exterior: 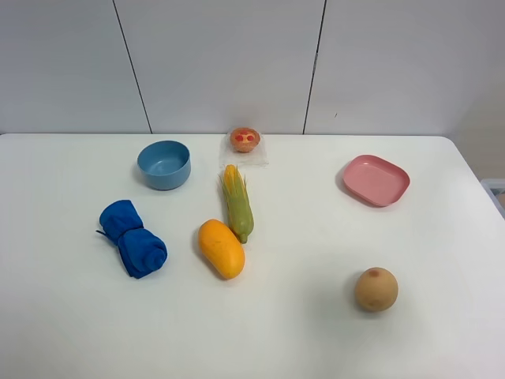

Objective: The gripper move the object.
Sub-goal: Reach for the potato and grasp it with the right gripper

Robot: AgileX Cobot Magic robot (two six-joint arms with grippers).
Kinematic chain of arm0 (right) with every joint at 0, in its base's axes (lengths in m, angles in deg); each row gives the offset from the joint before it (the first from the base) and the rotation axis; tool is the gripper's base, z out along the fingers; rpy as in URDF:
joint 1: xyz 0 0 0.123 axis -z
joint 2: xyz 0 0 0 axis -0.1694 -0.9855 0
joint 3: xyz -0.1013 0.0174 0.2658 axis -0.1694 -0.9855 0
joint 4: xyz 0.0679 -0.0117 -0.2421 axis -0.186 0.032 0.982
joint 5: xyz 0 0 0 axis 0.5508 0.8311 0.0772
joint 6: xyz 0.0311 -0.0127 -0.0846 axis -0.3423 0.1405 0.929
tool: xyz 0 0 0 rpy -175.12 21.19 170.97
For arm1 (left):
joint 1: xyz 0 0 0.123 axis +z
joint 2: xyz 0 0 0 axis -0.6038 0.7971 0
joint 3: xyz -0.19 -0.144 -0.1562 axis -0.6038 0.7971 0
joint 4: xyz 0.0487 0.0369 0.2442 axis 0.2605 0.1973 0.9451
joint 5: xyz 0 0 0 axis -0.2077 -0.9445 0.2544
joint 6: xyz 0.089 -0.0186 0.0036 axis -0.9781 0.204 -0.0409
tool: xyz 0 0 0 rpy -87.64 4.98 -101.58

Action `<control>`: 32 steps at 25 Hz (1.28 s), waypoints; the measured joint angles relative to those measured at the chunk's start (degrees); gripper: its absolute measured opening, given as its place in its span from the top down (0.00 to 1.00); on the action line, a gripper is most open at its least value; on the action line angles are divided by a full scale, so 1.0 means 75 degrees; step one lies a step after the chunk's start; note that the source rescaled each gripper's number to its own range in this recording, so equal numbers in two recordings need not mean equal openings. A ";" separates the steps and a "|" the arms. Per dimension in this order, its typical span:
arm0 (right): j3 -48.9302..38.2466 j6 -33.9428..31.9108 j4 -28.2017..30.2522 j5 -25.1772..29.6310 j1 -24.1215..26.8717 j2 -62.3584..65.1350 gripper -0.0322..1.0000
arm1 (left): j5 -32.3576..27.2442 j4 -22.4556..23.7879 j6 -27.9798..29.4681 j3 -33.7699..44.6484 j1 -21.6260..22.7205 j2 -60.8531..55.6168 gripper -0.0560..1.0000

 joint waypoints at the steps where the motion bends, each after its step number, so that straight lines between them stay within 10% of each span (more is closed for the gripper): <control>1: 0.0245 -0.0077 0.0000 0.0069 0.0000 -0.0229 0.00 | 0.0000 0.0000 0.0000 0.0000 0.0000 0.0000 0.00; 32: 0.0985 0.0269 -0.0073 0.0153 -0.0314 -0.4329 0.00 | 0.0000 0.0000 0.0008 0.0000 0.0000 0.0000 0.00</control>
